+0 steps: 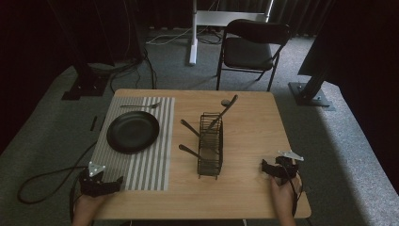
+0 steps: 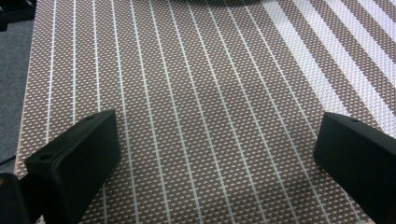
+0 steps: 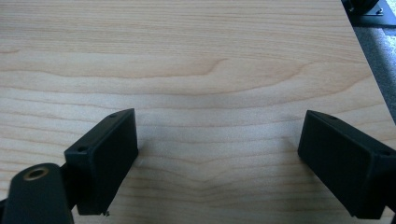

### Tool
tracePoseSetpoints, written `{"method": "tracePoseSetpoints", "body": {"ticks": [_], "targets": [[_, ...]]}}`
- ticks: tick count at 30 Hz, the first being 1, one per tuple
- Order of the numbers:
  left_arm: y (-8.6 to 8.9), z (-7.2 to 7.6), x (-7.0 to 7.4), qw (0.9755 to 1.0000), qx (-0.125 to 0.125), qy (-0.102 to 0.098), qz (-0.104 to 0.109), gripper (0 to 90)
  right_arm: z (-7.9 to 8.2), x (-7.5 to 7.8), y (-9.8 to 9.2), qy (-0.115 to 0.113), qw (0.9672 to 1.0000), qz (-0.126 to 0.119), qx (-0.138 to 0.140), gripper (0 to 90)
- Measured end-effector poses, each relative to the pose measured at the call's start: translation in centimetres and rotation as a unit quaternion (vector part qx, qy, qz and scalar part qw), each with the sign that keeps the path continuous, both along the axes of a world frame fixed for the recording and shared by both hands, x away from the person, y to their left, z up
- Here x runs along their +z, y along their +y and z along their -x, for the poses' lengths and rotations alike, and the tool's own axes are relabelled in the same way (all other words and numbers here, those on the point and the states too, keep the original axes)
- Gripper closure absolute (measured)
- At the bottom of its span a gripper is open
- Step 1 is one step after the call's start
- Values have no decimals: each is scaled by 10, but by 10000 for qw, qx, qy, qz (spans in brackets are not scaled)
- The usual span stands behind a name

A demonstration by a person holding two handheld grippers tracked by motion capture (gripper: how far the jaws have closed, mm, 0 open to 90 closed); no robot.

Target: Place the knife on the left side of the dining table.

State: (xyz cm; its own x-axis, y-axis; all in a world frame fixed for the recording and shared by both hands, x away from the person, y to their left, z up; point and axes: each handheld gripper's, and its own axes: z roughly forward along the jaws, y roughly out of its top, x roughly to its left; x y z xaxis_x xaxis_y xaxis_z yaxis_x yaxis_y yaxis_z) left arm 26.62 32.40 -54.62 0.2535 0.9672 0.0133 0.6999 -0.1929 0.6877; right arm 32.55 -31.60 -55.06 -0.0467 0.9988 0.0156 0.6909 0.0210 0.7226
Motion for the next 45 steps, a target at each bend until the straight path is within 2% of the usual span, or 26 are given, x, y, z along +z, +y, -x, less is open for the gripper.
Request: {"method": "tracePoseSetpoints", "body": {"ticks": [2,9,14,17,18,20,30,34,37,41,45], "targets": [[1,0,1,10000,62,-6,7,41,0,0,0,0,10000,-1,0,111],[-1,-1,3,9999,97,74,-13,41,0,0,0,2,10000,1,-3,112],[-5,1,5,9999,-16,117,72,41,0,0,0,2,10000,0,-4,111],[-8,1,8,9999,-54,97,58,41,0,0,0,1,10000,-1,-2,111],[-11,1,12,9999,-91,37,100,41,0,0,0,0,10000,0,-2,112],[-15,0,16,9999,-141,-1,18,41,0,0,0,0,10000,-1,-3,112],[-31,-4,29,9989,-422,0,186,42,0,0,0,0,10000,0,-2,112],[-38,-4,39,9967,-607,-15,536,42,0,0,0,2,10000,2,-3,112],[-42,-4,44,9959,-671,-21,610,42,0,0,0,2,10000,1,-3,112],[-52,-2,52,9952,-826,-107,519,42,0,0,0,2,10000,1,-3,112],[-67,1,64,9926,-1085,-213,495,42,0,0,0,2,10000,1,-3,112]]}}
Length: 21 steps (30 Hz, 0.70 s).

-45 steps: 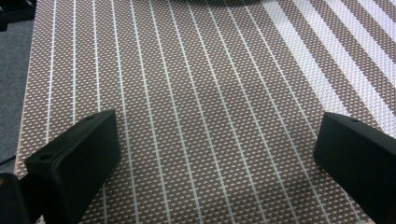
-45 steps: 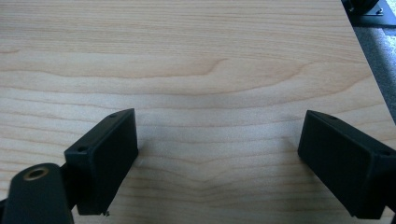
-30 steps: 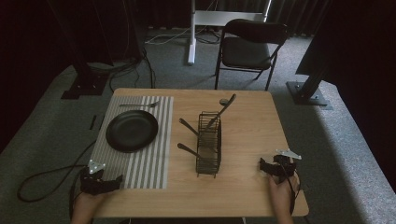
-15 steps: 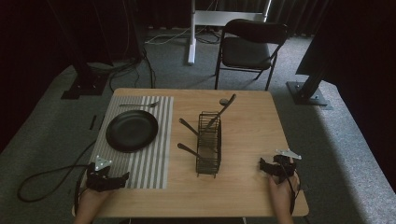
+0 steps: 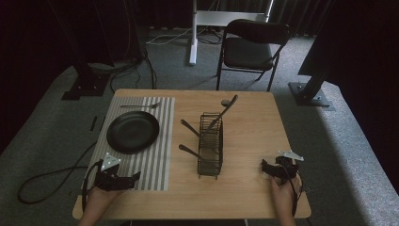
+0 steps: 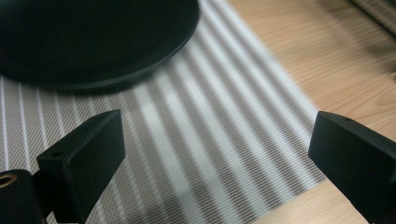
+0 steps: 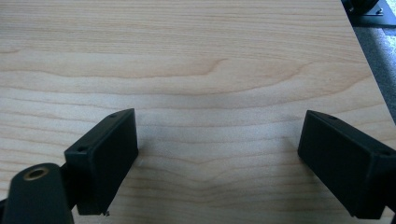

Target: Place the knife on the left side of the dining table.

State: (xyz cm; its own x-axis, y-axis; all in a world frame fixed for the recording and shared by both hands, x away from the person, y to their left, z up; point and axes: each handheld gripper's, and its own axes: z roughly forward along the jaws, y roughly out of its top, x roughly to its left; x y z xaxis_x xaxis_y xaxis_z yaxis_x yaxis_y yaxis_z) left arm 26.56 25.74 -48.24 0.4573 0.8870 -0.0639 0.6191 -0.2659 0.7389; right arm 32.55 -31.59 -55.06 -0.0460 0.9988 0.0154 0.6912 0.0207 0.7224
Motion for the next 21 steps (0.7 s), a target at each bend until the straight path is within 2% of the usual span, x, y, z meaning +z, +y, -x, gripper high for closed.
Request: {"method": "tracePoseSetpoints", "body": {"ticks": [4,6,15,16,21], "targets": [[-13,2,12,9997,-243,-73,19,42,0,0,0,3,10000,2,0,112],[-20,1,17,9992,-381,-43,140,42,0,0,0,3,10000,3,0,112],[-43,2,37,9971,-696,-244,199,42,0,0,0,0,10000,-1,-1,112],[-48,2,42,9964,-758,-278,268,42,0,0,0,3,10000,5,4,112],[-59,2,52,9946,-916,-372,319,42,0,0,0,2,10000,11,7,112]]}}
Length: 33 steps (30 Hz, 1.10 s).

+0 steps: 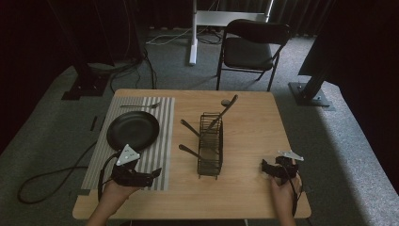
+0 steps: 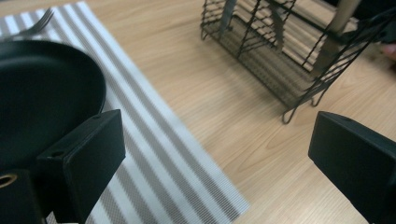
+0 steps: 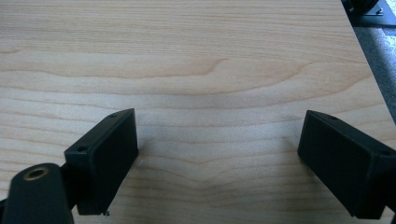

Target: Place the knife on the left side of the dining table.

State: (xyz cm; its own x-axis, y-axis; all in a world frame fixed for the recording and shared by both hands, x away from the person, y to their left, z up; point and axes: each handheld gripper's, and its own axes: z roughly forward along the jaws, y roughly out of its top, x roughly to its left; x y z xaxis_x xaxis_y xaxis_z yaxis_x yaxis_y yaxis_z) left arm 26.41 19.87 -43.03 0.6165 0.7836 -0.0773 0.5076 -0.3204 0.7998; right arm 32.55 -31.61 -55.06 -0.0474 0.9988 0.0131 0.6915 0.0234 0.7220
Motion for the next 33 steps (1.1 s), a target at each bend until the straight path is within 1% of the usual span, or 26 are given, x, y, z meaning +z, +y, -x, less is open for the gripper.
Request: {"method": "tracePoseSetpoints", "body": {"ticks": [2,4,8,9,11,12,13,14,15,19,22,23,25,27,29,30,32,33], "targets": [[-5,0,4,9999,-97,-2,83,42,0,0,0,-4,10000,-4,0,111],[-12,1,7,9998,-165,-60,61,42,0,0,0,-9,10000,-7,0,112],[-24,2,14,9993,-351,-114,31,42,0,0,0,-9,10000,-8,-1,112],[-27,2,16,9991,-412,-126,33,42,0,0,0,-6,10000,-5,-1,112],[-27,2,16,9991,-412,-126,33,42,0,0,0,-9,10000,-7,-1,112],[-33,1,20,9987,-490,-139,61,42,0,0,0,-9,10000,-7,-1,112],[-35,0,21,9987,-482,-136,78,42,0,0,0,-6,10000,-6,-1,112],[-38,0,23,9988,-457,-163,36,42,0,0,0,-7,10000,-7,-1,112],[-40,-1,24,9987,-475,-162,38,42,0,0,0,-5,10000,-4,-2,112],[-47,-4,29,9984,-524,-134,137,42,0,0,0,-9,10000,-8,-1,112],[-51,-7,34,9985,-500,-117,208,42,0,0,0,-5,10000,-5,-1,112],[-54,-8,36,9985,-484,-163,192,42,0,0,0,-6,10000,-5,0,112],[-57,-9,39,9983,-517,-170,203,42,0,0,0,-8,10000,-8,0,112],[-61,-11,41,9985,-472,-235,154,42,0,0,0,-4,10000,-4,-2,112],[-65,-14,44,9985,-482,-191,149,42,0,0,0,-9,10000,-7,0,112],[-66,-15,44,9987,-438,-188,161,57,0,0,0,-6,10000,-6,-1,112],[-67,-16,45,9988,-437,-176,154,69,0,0,0,-8,10000,-7,0,112],[-69,-18,45,9988,-435,-116,180,69,0,0,0,-7,10000,-7,-1,112]]}}
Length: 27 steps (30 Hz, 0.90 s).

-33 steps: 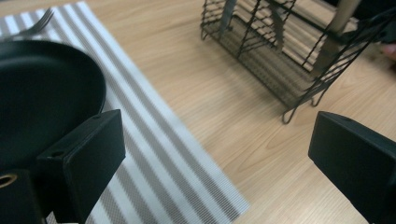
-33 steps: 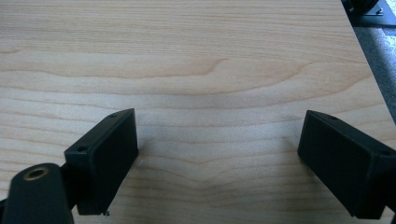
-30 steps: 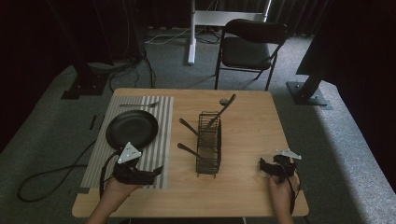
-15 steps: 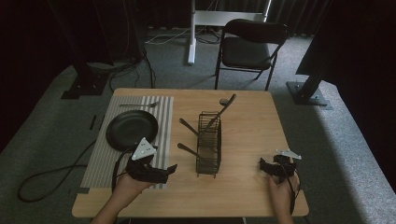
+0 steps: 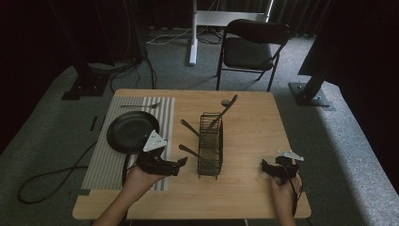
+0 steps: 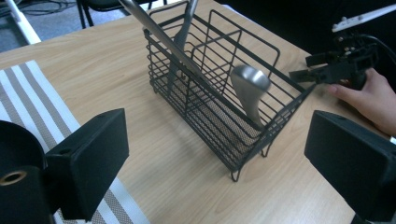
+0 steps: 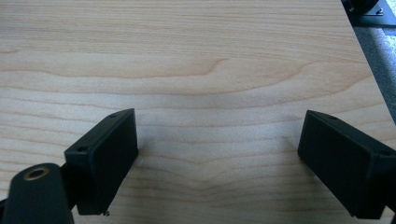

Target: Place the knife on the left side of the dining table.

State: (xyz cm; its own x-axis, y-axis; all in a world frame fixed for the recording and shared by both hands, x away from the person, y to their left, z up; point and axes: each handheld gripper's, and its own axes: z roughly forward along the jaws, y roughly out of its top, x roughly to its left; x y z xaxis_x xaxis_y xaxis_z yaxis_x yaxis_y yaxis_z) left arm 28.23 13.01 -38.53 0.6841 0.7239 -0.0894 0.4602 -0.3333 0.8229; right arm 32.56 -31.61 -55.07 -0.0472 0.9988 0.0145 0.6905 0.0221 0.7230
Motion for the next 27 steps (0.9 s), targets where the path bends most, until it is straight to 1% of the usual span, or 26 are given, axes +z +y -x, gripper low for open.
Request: {"method": "tracePoseSetpoints", "body": {"ticks": [1,2,5,9,11,12,13,15,17,18,19,20,21,23,24,26,27], "targets": [[-1,-2,0,10000,39,54,22,158,0,0,0,-1,10000,-1,1,112],[-3,-5,0,9999,65,131,64,158,0,0,0,1,10000,0,0,112],[-4,-7,0,9998,49,152,103,160,0,0,0,2,10000,3,0,112],[-11,-11,0,9998,9,153,146,164,0,0,0,-1,10000,-1,0,112],[-12,-11,0,9998,25,151,159,223,0,0,0,-1,10000,-2,-1,112],[-13,-13,0,9996,46,176,206,229,0,0,0,0,10000,1,-1,112],[-13,-13,0,9996,46,176,206,251,0,0,0,-2,10000,-1,0,112],[-13,-16,-1,9991,35,230,366,314,0,0,0,2,10000,0,0,112],[-13,-16,-1,9989,28,251,393,395,0,0,0,0,10000,-4,-1,112],[-13,-17,-2,9990,58,228,393,434,0,0,0,0,10000,-4,-1,112],[-13,-17,-2,9990,58,228,393,456,0,0,0,0,10000,-4,-1,112],[-13,-17,-3,9988,34,245,423,456,0,0,0,3,10000,-2,-1,112],[-13,-18,-3,9987,-11,262,448,483,0,0,0,4,10000,-1,-2,112],[-14,-17,-2,9988,-101,242,425,550,0,0,0,1,10000,-2,-1,112],[-15,-17,-1,9989,-134,225,378,581,0,0,0,0,10000,-4,-1,112],[-17,-16,-1,9986,-253,286,356,659,0,0,0,0,10000,-1,0,112],[-17,-16,-1,9986,-253,286,356,680,0,0,0,0,10000,-1,0,112]]}}
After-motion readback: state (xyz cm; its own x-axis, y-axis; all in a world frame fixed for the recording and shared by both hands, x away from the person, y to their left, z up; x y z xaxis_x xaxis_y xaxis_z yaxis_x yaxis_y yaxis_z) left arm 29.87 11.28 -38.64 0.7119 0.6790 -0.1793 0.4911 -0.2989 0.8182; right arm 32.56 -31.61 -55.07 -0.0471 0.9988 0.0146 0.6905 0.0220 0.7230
